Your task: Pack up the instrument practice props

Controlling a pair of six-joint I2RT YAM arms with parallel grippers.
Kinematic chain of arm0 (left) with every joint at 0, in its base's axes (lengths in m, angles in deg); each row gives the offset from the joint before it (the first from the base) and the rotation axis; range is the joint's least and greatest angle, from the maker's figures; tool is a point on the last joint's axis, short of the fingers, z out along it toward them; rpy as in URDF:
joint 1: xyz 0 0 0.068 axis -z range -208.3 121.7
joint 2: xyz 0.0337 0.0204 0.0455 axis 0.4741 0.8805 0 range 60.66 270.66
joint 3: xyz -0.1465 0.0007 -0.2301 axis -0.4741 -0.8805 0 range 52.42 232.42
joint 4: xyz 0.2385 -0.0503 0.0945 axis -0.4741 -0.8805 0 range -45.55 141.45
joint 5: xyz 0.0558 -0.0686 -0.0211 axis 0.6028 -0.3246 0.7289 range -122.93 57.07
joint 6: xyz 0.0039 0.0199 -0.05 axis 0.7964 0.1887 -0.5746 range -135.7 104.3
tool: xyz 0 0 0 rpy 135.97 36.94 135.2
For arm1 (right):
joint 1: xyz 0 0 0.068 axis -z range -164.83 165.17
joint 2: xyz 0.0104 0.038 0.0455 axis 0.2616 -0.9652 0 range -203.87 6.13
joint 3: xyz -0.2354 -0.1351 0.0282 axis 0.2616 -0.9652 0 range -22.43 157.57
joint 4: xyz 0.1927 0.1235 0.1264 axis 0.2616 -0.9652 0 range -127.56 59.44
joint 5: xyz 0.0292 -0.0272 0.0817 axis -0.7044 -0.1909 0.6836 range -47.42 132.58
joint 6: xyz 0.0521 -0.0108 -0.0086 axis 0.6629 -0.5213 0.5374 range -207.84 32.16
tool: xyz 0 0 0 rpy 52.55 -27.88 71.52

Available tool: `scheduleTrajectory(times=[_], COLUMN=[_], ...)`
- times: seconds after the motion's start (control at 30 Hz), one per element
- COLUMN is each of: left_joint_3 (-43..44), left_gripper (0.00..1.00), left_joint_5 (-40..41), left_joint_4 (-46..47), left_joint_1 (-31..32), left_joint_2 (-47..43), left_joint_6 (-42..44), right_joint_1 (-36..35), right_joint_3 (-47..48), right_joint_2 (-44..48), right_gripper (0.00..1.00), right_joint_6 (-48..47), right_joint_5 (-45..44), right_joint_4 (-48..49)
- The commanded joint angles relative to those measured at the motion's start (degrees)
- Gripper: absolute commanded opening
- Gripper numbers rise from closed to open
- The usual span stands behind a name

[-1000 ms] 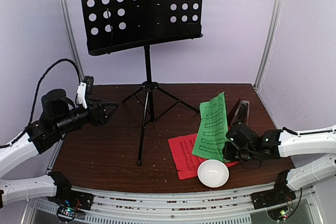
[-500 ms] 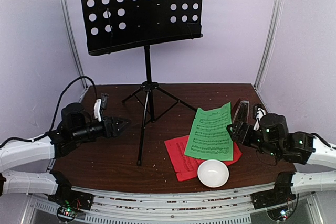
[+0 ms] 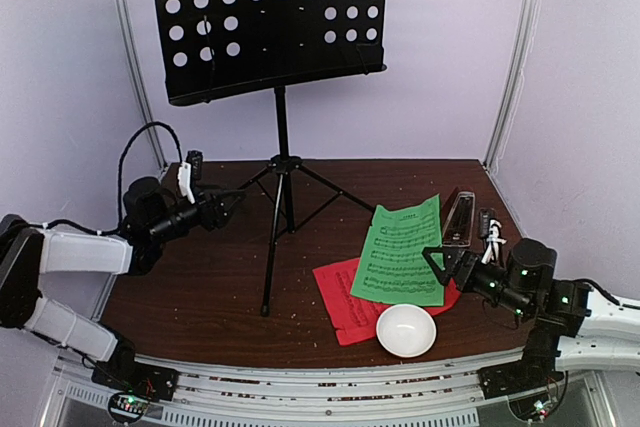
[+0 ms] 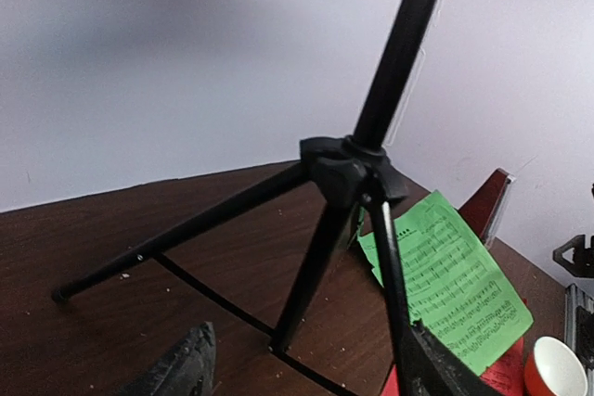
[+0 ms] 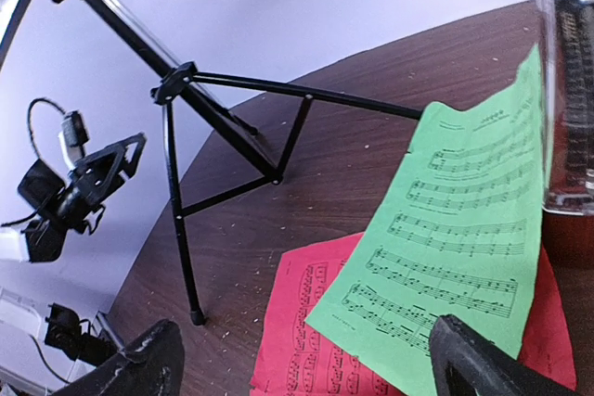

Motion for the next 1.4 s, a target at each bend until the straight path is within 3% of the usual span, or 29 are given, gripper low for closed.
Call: scheduleTrajectory(times=[0.0, 0.17, 0.47, 0.7, 0.83, 1.37], left_joint_3=[6.0, 9.7, 17.2, 24.7, 21.9, 21.1], left_gripper=[0.73, 0.73, 0.73, 0.73, 0.70, 0.60], left_joint_5=[-7.9, -12.5, -6.3, -13.0, -15.7, -19.4], left_joint_4=[14.2, 13.0, -13.8, -23.0, -13.6, -3.2], left_joint_1=[-1.8, -1.8, -1.8, -1.8, -1.8, -1.8], left_joint_2=[7.5, 10.1, 4.9, 8.8, 11.9, 15.5], left_joint_6=[-1.4, -2.7, 15.9, 31.3, 28.9, 18.8], right_joint_1=[0.1, 0.2, 0.2, 0.2, 0.2, 0.2], right_joint_3=[-1.1, -1.8, -9.2, -9.2, -10.1, -11.1], right_joint_2=[-1.5, -7.3, -19.2, -22.9, -20.9, -15.2], right_gripper=[0.94, 0.95, 0.93, 0.93, 0.93, 0.94], right_joint_6=[-11.2, -24.9, -38.1, -38.9, -37.3, -36.4], right_joint_5=[5.6, 8.0, -3.9, -1.9, -0.7, -2.1], right_joint_4=[11.6, 22.6, 49.6, 50.8, 51.2, 47.8])
